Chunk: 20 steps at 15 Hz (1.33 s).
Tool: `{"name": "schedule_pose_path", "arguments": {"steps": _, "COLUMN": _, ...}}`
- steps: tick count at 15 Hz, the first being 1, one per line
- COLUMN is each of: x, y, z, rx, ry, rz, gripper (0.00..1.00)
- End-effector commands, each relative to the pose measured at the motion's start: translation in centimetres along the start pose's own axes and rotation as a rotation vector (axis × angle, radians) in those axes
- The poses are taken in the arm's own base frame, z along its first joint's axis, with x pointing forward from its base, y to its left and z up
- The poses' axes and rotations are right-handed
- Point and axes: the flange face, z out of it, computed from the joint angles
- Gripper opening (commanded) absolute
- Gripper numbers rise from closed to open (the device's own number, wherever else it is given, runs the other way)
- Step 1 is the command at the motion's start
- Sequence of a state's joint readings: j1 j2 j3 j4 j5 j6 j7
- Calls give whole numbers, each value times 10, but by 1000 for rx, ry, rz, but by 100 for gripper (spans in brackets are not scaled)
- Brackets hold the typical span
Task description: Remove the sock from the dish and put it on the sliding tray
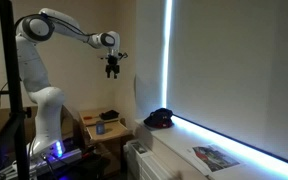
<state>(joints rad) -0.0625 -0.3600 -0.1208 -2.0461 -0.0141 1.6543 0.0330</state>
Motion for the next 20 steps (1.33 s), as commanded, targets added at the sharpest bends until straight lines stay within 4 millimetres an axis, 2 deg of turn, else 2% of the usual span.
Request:
{"name": "schedule_pose_path", "arguments": {"steps": 1, "x": 0, "y": 0, "z": -1, "rx": 0, "ry": -1, "rz": 0, "gripper": 100}}
{"name": "schedule_pose_path", "arguments": {"steps": 2, "x": 55, "y": -4, "z": 44, "rx": 9, "ry": -36, "rz": -28, "gripper": 100}}
{"name": "schedule_pose_path", "arguments": {"steps": 3, "x": 50, "y": -17, "z": 54, "rx": 17, "ry": -47, "rz": -44, "gripper": 100}}
{"name": "schedule_pose_path", "arguments": {"steps": 4, "x": 59, "y": -25, "z": 67, "rx": 25, "ry": -53, "rz": -52, "gripper": 100}}
{"name": "schedule_pose_path", "arguments": {"steps": 7, "x": 96, "y": -62, "z": 128, "rx": 66, "ry": -93, "rz": -102, "gripper": 100}}
{"name": "schedule_pose_path", "arguments": {"steps": 10, "x": 133, "y": -111, "z": 191, "rx": 82, "ry": -105, "rz": -146, "gripper": 100}}
{"name": "schedule_pose_path", "arguments": {"steps": 12, "x": 159, "y": -141, "z": 225, "rx": 128, "ry": -96, "rz": -158, "gripper": 100}}
{"name": "schedule_pose_path", "arguments": {"steps": 13, "x": 129, "y": -122, "z": 203, "rx": 86, "ry": -101, "rz": -136, "gripper": 100}}
{"name": "schedule_pose_path", "arguments": {"steps": 15, "x": 148, "y": -143, "z": 230, "rx": 100, "ry": -107, "rz": -149, "gripper": 100}}
{"name": "schedule_pose_path", "arguments": {"steps": 17, "x": 157, "y": -145, "z": 236, "rx": 101, "ry": -108, "rz": -149, "gripper": 100}}
{"name": "schedule_pose_path", "arguments": {"steps": 18, "x": 158, "y": -168, "z": 250, "rx": 99, "ry": -100, "rz": -174, "gripper": 100}}
{"name": "schedule_pose_path", "arguments": {"steps": 20, "x": 157, "y": -221, "z": 261, "rx": 104, "ry": -57, "rz": -252, "gripper": 100}}
